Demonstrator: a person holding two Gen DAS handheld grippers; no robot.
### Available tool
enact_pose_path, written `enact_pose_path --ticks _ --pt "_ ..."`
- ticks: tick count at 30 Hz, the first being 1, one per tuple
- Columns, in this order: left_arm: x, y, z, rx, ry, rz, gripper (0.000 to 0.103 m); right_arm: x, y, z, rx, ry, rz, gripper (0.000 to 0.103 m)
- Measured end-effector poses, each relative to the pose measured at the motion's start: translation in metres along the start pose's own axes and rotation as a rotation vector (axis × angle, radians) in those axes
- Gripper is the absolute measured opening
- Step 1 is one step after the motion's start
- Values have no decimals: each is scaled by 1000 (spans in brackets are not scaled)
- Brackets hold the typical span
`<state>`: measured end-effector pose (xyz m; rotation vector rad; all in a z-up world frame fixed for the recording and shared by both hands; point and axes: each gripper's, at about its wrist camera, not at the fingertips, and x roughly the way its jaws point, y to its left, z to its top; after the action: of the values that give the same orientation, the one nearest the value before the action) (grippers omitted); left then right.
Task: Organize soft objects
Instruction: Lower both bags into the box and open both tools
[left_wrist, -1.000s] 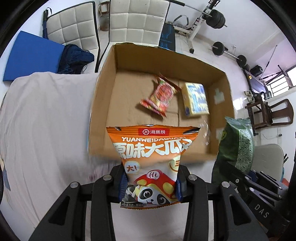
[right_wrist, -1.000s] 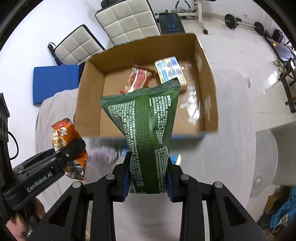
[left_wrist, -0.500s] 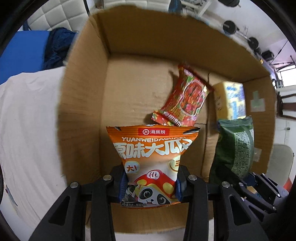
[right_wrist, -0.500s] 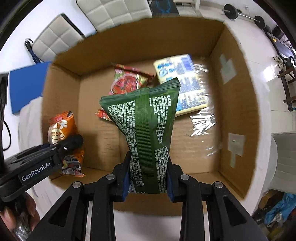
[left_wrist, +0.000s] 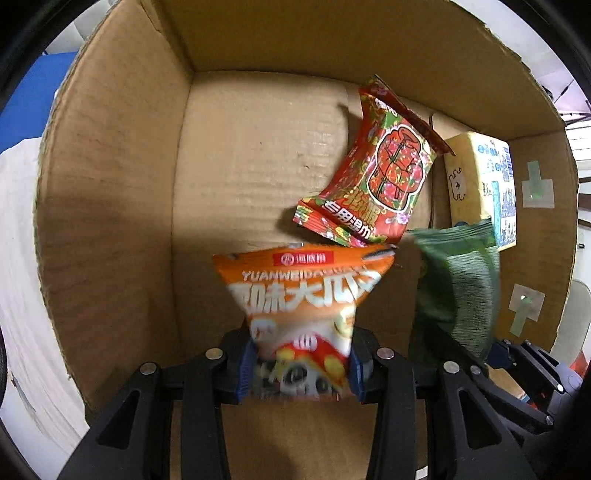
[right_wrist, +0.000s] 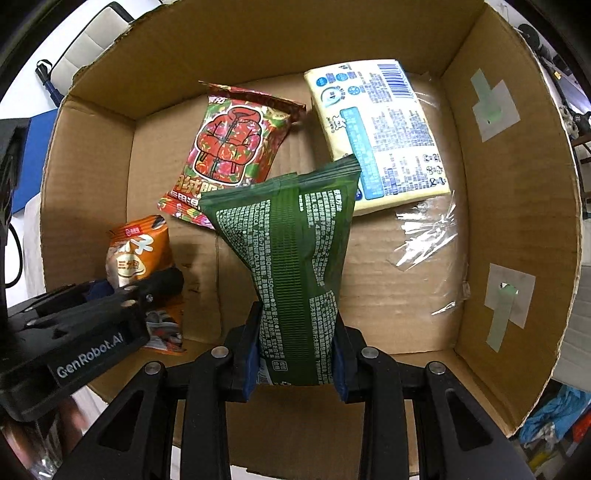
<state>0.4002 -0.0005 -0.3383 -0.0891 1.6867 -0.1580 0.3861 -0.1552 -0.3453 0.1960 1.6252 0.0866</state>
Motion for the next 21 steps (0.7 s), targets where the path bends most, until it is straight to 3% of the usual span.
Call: enact_pose_path --ticks 10,21 --pt "-24 -7 -13 1 -49 24 40 -10 -4 5 -13 -20 -22 39" --pt "-71 -12 -59 1 -182 78 43 -44 6 -27 -64 -103 -67 40"
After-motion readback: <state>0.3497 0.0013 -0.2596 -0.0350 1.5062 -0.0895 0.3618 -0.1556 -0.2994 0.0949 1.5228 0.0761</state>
